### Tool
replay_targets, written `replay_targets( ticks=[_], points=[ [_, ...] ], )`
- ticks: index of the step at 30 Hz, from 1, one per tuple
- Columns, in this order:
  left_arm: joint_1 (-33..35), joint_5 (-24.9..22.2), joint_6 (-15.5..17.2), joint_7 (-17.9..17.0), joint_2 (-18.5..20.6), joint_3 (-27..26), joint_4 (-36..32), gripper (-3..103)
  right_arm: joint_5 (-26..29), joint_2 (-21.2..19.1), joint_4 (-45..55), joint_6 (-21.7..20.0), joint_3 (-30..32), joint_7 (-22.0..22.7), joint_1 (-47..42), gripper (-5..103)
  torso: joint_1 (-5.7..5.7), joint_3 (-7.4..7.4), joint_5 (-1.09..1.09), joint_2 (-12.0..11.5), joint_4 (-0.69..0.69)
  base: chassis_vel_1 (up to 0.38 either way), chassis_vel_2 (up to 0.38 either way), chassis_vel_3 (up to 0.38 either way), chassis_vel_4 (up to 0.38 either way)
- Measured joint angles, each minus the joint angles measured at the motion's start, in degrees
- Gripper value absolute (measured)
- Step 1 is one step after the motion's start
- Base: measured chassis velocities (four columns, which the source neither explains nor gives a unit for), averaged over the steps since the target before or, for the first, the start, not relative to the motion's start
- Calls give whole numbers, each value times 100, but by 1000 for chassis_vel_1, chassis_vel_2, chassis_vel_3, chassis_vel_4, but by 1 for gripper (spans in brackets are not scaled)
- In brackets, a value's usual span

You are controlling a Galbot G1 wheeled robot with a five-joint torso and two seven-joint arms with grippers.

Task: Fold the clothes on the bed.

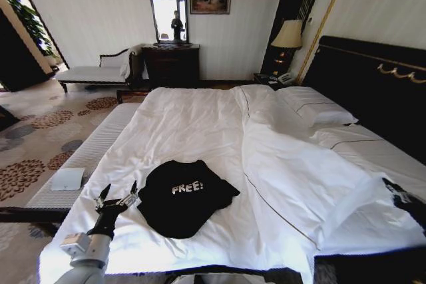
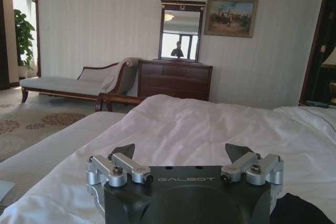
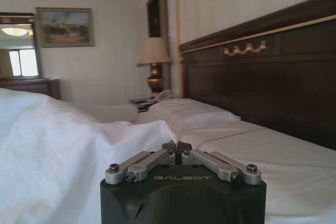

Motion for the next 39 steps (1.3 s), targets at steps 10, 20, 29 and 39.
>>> replay_targets(
  ticks=[10, 20, 29, 39],
  points=[
    [62, -86, -20, -2, -46, -95, -30, 98, -157, 891, -644, 241, 902, -23, 35, 0, 0, 0, 1, 0, -4, 0, 0, 0, 0],
    [43, 120, 130, -131, -5, 93, -165, 98, -784, 918, -1652, 719, 1246, -28, 373, 0, 1, 1, 0, -1, 2, 0, 0, 0, 0],
    [13, 89, 198, -188, 166, 71, -193, 98, -1704, 856, -2453, 1301, 1334, -116, 448, 0, 1, 0, 1, -1, 0, 0, 0, 0, 0],
    [65, 172, 228, -229, 100, 180, -269, 98, -1917, 782, -2964, 1440, 1446, -127, 437, 0, 1, 1, 0, -1, 2, 0, 0, 0, 0]
  ],
)
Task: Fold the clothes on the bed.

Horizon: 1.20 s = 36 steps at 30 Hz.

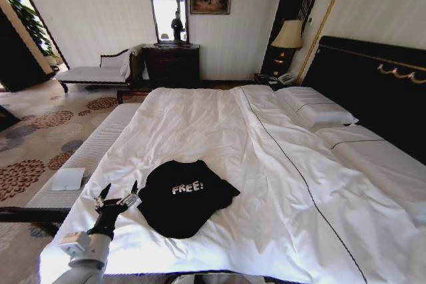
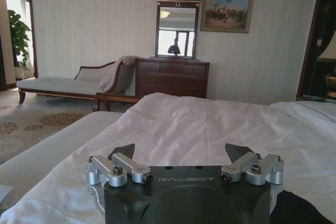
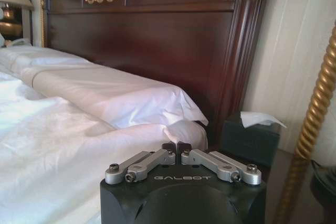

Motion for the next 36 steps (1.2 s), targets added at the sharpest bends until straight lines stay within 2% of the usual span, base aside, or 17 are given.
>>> replay_targets(
  ticks=[18, 26, 29, 30, 31, 32, 33, 35, 36],
  points=[
    [-30, 27, 1, -9, -20, 113, 39, 98, -1489, 406, -161, 162, 134, 95, -304, 0, 0, 0, -1, 0, 1, 0, 0, 0, 0],
    [-95, -69, -38, 35, 11, 79, 140, 98, -1532, 520, -108, 108, 73, 242, -345, 0, 0, 0, -1, 0, 0, 0, 0, 0, 0],
    [-139, -100, -50, 41, 17, 74, 181, 98, -1450, 563, -2, 93, 42, 278, -371, 0, 0, 0, -2, 0, -7, 0, 0, 0, 0],
    [-154, -107, -51, 42, 10, 86, 193, 98, -1376, 595, 83, 64, 25, 302, -388, 6, 0, 0, -3, 0, -15, 0, 0, 0, 0],
    [-154, -107, -51, 42, 10, 86, 193, 98, -1376, 595, 83, 64, 25, 302, -388, 6, 0, 0, -3, 0, -15, 0, 0, 0, 0],
    [-159, -108, -54, 44, 4, 90, 197, 98, -1349, 605, 120, 56, 16, 303, -391, 12, 0, 0, -3, 0, -15, 0, 0, 0, 0],
    [-160, -109, -59, 45, -4, 91, 204, 98, -1318, 616, 166, 53, 7, 304, -394, 12, 0, 0, -3, 1, -13, 0, 0, 0, 0],
    [-145, -126, -86, 61, -22, 70, 216, 98, -1282, 638, 246, 52, -4, 303, -404, 22, -1, 0, -2, 1, -7, 0, 0, 0, 0],
    [-145, -126, -86, 61, -22, 70, 216, 98, -1282, 638, 246, 52, -4, 303, -404, 22, -1, 0, -2, 1, -7, 0, 0, 0, 0]
  ],
)
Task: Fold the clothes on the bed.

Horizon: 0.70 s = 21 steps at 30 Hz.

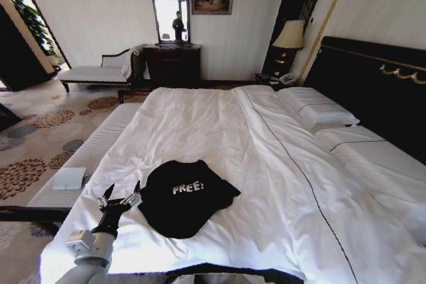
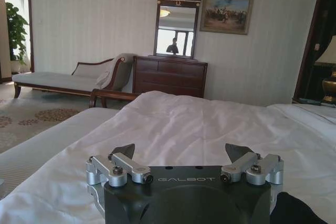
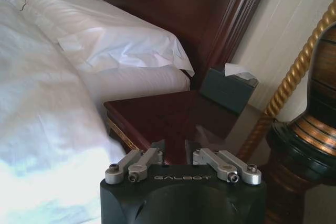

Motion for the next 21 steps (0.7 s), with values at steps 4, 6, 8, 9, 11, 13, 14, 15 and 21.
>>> replay_targets(
  ticks=[4, 6, 8, 9, 11, 13, 14, 15, 21],
  points=[
    [43, -51, -41, 37, 1, -80, 21, 98, 83, 8, 80, 11, 7, -21, -41, 38, 1, 0, 0, 0, 4, 0, 0, 0, 0],
    [42, -56, -42, 39, 3, -85, 21, 98, 137, 9, 100, 17, 10, -30, -54, 44, 1, 0, 0, 0, 3, 0, 0, 0, 0],
    [23, -57, -42, 38, 3, -76, 19, 98, 235, 11, 134, 49, 11, -69, -62, 54, 0, 0, 1, 0, 3, 0, 0, 0, 0],
    [16, -56, -42, 38, -1, -67, 15, 98, 280, 13, 145, 74, 8, -98, -63, 60, 0, 0, 1, 0, 3, 0, 0, 0, 0],
    [12, -50, -40, 37, -6, -58, 8, 98, 364, 16, 158, 120, -2, -151, -65, 65, 0, 0, 1, 0, 3, 0, 0, 0, 0],
    [19, -28, -38, 36, -33, -44, -12, 98, 700, 39, 189, 389, -62, -467, -73, 76, 0, 0, 1, 0, 3, 0, 0, 0, 0],
    [19, -28, -38, 36, -33, -44, -12, 98, 700, 39, 189, 389, -62, -467, -73, 76, 0, 0, 1, 0, 3, 0, 0, 0, 0],
    [27, -24, -37, 36, -41, -43, -14, 98, 820, 50, 209, 481, -87, -582, -74, 76, 0, 0, 1, 0, 3, 0, 0, 0, 0],
    [104, 19, -43, 70, -102, -47, -40, 98, 1294, 202, 714, 957, -300, -1116, -89, 97, 0, 0, 1, 0, 5, 0, 0, 0, 0]
  ],
)
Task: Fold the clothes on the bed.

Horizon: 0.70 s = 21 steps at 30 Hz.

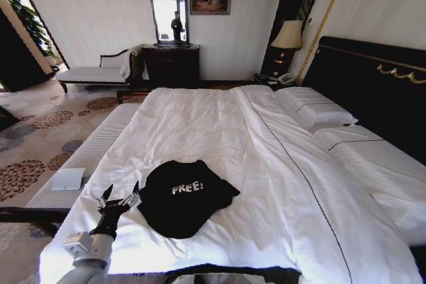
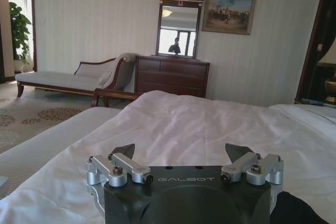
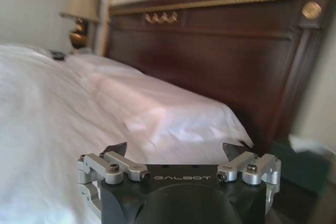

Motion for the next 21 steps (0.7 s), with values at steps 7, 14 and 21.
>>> replay_targets(
  ticks=[7, 14, 21],
  points=[
    [57, 124, -3, 16, -38, 42, -65, 98, 142, 390, 1206, 81, -499, -27, -107, 100, 0, 1, -1, 0, 1, 0, 0, 0, 0],
    [146, 261, -38, 43, -119, 111, -123, 98, 152, 730, 2170, 129, -966, -28, -290, 100, 0, 0, -1, 0, 0, 0, 0, 0, 0],
    [326, 672, -180, 122, -283, 443, -125, 98, 258, 869, 2972, 224, -1737, -47, -396, 100, 0, 1, 0, 0, 1, 0, 0, 0, 0]
  ],
)
